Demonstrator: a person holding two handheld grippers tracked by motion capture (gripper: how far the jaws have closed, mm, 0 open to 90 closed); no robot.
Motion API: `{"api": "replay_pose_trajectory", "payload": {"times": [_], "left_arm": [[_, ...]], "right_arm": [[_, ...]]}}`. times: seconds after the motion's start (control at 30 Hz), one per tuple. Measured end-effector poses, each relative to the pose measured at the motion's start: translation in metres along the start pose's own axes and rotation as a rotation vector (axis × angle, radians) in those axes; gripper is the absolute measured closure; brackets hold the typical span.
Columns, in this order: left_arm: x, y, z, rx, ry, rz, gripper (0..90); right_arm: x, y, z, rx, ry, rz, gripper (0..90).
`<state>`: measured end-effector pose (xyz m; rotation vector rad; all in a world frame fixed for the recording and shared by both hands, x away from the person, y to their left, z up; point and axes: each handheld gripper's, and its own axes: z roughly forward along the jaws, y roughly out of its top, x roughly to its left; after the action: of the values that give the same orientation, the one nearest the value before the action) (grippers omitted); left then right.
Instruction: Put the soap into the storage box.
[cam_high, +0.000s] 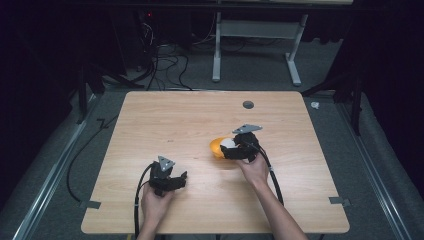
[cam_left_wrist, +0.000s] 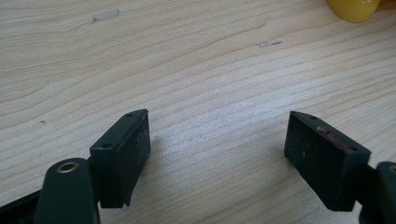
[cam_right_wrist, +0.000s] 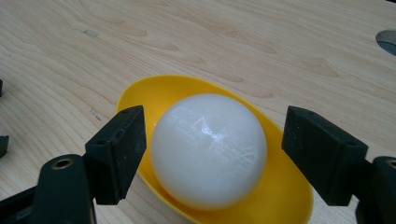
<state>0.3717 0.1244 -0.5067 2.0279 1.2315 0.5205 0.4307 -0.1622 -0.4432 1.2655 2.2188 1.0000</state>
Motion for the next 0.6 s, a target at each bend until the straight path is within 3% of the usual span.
{"api": "replay_pose_trajectory", "payload": {"times": [0.33,0.6], "left_arm": [[0.000,0.000,0.000,0.000,0.000,0.000,23.1],[0.000,0.000,0.000,0.000,0.000,0.000,23.1]], "right_arm": [[-0.003,0.000,-0.010,-0.035,0.007,0.008,22.4],[-0.006,0.000,-0.021,-0.078,0.020,0.040,18.8]]}}
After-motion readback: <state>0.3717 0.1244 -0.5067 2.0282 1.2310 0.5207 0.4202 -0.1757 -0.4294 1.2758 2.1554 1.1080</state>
